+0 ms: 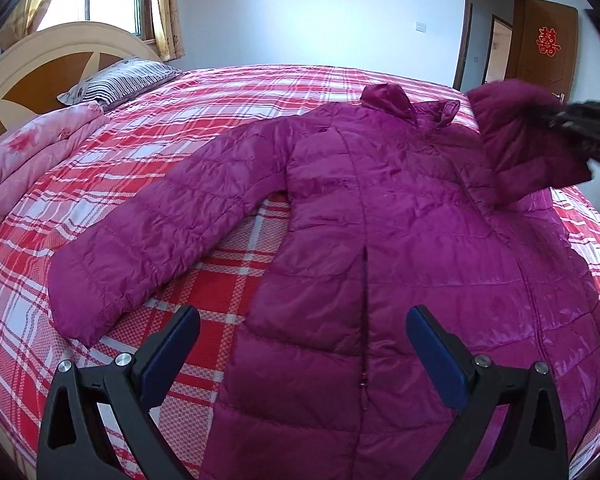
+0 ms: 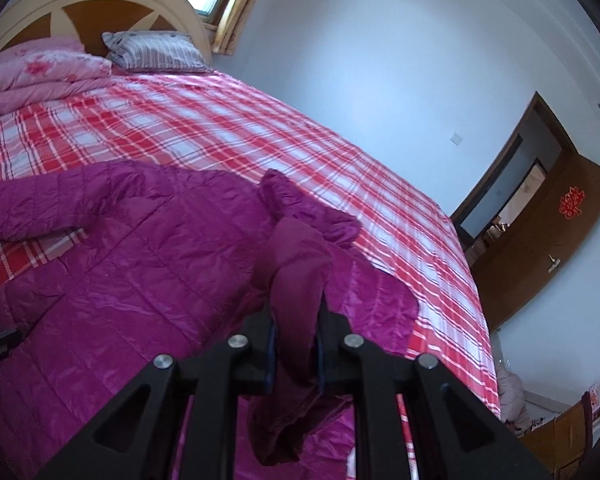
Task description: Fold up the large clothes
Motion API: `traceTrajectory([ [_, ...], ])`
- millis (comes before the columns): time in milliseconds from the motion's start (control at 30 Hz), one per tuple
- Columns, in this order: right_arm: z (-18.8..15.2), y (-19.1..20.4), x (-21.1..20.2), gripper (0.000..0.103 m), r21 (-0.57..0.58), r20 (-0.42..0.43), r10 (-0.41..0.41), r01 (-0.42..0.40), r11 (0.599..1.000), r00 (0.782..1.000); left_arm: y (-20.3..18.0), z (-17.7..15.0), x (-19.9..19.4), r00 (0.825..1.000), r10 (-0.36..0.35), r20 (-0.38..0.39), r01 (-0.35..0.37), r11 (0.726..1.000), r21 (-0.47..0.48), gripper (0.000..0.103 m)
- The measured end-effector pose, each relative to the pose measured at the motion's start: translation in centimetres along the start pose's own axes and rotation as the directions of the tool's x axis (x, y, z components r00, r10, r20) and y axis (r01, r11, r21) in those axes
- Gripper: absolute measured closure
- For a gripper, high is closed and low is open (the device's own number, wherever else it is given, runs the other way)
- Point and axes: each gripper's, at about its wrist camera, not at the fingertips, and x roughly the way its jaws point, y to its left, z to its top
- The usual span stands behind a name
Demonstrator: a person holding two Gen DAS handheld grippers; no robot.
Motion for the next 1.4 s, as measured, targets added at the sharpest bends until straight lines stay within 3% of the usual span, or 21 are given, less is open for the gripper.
traceTrajectory([
  [333,-0.4,3.3,4.8,0.085,0.05,-0.038,0.096,-0.094,0.994,0.995,1.0,0.8,1.2,0.999,0.031,-0.017,-0.031,1.0,-0.002,0.001],
  [433,-0.7,3.5,5.7,0.08,0.075,-0.041,0.107,-0.104,0.992,0.993,0.9,1.2,1.4,0.999,0.035,-0.016,-0.035,0.999,0.004,0.001],
  [533,-0.9,3.4,6.5,0.064,0.121,-0.04,0.155,-0.149,0.981,0.987,0.7,1.7,1.6,0.999,0.038,-0.015,-0.038,0.999,0.007,0.001],
  [567,-0.9,3.5,6.7,0.052,0.135,-0.036,0.186,-0.179,0.974,0.982,0.6,1.9,1.7,0.999,0.04,-0.014,-0.039,0.999,0.009,0.001],
  [633,-0.8,3.7,6.8,0.041,0.15,-0.029,0.215,-0.209,0.966,0.976,0.5,2.4,1.4,0.999,0.045,-0.004,-0.045,0.999,0.013,0.001],
  [700,-0.7,3.7,6.3,0.014,0.167,-0.011,0.268,-0.263,0.95,0.963,0.7,3.3,0.4,0.997,0.065,0.037,-0.065,0.998,0.005,0.001],
  [900,-0.6,1.2,2.3,0.012,0.237,0.123,0.35,-0.37,0.898,0.929,0.2,7.2,-2.1,0.984,0.083,0.16,-0.082,0.997,-0.014,0.001],
  [1133,-1.0,-2.5,-0.3,0.004,0.304,0.242,0.356,-0.419,0.856,0.903,-2.6,9.8,-1.8,0.983,0.055,0.174,-0.05,0.998,-0.036,0.001],
  [1267,-1.5,-3.6,0.2,0.006,0.311,0.21,0.253,-0.31,0.898,0.944,-4.9,10.2,-1.2,0.983,0.038,0.181,-0.041,0.999,0.016,0.001],
  [1367,-2.5,-5.7,2.6,0.026,0.386,0.14,0.201,-0.241,0.89,0.969,-6.8,10.6,0.7,0.985,0.029,0.172,-0.042,0.997,0.07,0.001],
  [1400,-3.0,-6.8,3.8,0.028,0.427,0.11,0.181,-0.211,0.88,0.977,-7.4,10.8,1.7,0.985,0.031,0.17,-0.047,0.995,0.092,0.001],
])
